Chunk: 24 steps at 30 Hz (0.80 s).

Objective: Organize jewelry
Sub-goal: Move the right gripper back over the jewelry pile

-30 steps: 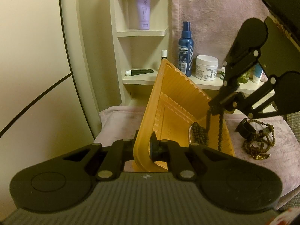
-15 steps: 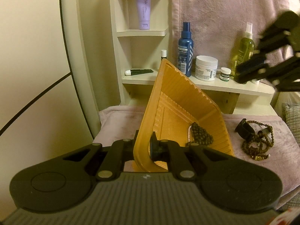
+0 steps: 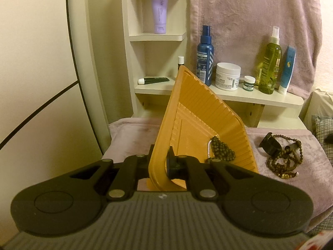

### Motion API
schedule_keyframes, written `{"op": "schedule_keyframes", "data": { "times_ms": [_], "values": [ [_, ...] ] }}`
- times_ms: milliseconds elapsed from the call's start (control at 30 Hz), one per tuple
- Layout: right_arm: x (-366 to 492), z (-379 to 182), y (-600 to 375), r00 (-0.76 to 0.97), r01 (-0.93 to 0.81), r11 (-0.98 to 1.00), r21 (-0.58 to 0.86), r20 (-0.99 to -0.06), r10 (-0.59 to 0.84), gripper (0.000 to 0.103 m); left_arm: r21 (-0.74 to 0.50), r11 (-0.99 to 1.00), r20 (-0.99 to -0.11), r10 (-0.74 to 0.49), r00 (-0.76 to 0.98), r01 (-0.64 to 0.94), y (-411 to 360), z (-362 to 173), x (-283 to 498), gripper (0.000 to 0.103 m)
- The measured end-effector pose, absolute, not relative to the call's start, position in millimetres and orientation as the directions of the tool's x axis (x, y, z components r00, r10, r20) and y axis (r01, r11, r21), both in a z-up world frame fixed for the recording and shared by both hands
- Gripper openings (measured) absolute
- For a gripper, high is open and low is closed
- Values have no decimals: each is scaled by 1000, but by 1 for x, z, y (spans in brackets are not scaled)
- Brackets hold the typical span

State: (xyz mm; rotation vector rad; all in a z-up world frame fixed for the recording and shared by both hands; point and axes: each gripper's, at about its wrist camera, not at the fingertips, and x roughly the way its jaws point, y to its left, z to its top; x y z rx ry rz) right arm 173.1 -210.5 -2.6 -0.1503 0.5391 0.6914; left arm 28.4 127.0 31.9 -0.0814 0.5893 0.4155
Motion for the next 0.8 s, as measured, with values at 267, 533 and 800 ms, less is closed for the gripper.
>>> {"op": "schedule_keyframes", "data": {
  "times_ms": [267,533,800],
  "values": [
    [154,-53,-212,614,-594,788,161,-542,574,36,49,914,-560,359,747,-402,126,33,30,7],
    [158,-79,-198,580,-670,735,99,-549,602,35,61,914,-560,365,744,-402,125,34,31,7],
    [172,-97,-184,537,-735,677,37,-578,615,33,70,913,-560,369,742,-401,123,34,32,7]
  ]
}}
